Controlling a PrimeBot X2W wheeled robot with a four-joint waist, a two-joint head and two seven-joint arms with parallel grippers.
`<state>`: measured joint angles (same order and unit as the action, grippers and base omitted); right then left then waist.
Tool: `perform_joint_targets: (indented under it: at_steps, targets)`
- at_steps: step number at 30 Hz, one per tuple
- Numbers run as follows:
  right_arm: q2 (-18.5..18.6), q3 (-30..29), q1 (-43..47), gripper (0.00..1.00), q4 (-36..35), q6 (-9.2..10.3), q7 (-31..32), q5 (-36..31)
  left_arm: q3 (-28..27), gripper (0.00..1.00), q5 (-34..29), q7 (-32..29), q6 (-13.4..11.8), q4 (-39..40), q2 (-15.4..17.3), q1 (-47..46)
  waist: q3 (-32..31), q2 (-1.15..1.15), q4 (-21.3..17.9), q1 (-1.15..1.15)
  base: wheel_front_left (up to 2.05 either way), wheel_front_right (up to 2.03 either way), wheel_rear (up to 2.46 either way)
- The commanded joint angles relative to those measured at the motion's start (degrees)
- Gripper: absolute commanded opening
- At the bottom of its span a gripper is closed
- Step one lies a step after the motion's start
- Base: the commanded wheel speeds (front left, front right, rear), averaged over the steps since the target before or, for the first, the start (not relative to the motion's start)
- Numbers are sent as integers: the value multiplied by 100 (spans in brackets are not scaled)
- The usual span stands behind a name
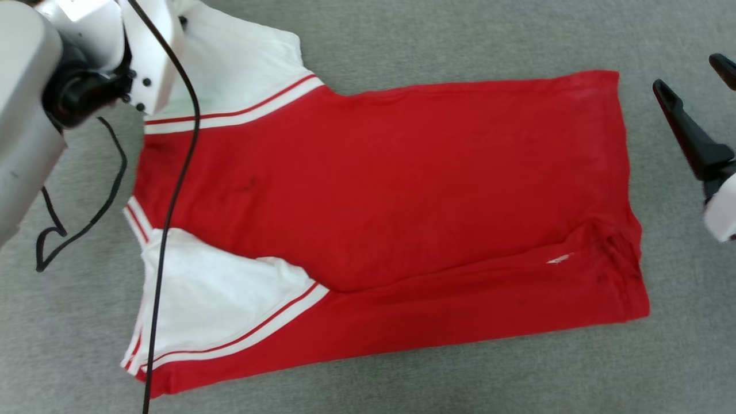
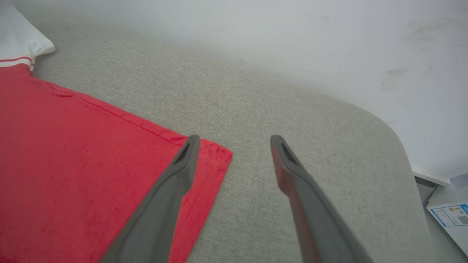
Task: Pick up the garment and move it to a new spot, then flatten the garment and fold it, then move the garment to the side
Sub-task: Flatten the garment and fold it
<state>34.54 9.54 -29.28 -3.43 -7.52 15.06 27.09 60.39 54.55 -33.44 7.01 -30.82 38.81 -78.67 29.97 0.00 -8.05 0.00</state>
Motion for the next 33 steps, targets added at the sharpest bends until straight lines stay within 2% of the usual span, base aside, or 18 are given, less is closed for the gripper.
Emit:
perform_joint_targets:
  at_steps: [1, 7, 10, 13, 17, 22, 26, 30, 31, 32, 33]
  targets:
    - [145, 60, -171, 100, 20, 7, 221, 167, 16, 0, -55, 85, 11, 79, -34, 78, -127, 0, 162, 0, 0, 0, 0]
    - [816, 597, -779, 100, 407, 8, 1880, 957, 131, 0, -162, 405, 26, 504, -92, 205, -191, 0, 412, 0, 0, 0, 0]
    - [918, 860, -1110, 100, 700, 7, 2630, 1274, 168, 0, -226, 500, 23, 690, -118, 206, -165, 0, 517, 0, 0, 0, 0]
    - [940, 1078, -1419, 100, 1026, 7, 3127, 1361, 197, 0, -288, 556, 18, 855, -167, 175, -105, 0, 620, 0, 0, 0, 0]
    - [809, 1269, -1774, 100, 1535, 7, 3414, 1331, 186, 0, -321, 640, -2, 1032, -244, 99, 17, 0, 757, 0, 0, 0, 0]
    - [644, 1439, -2029, 100, 2159, 8, 3394, 1178, 159, 0, -354, 707, -26, 1143, -311, 19, 184, 0, 904, 0, 0, 0, 0]
    - [409, 1747, -1878, 100, 2648, 4, 3450, 1245, 159, 0, -336, 764, -16, 1141, -339, -9, 287, 0, 987, 0, 0, 0, 0]
    - [270, 2119, -1638, 100, 2820, -26, 3401, 1440, 189, 0, -305, 806, -7, 1092, -360, 42, 321, 0, 1005, 0, 0, 0, 0]
    - [265, 2131, -1647, 43, 2836, -26, 3279, 1450, 196, 0, -307, 813, -4, 1076, -355, 47, 319, 0, 998, 0, 0, 0, 0]
    - [284, 2136, -1681, 0, 2845, -25, 3146, 1447, 201, 0, -308, 827, 0, 1057, -350, 51, 308, 0, 988, 0, 0, 0, 0]
    - [320, 2130, -1733, 0, 2866, -21, 3020, 1431, 205, 0, -297, 844, 4, 1035, -344, 59, 287, 0, 977, 0, 0, 0, 0]
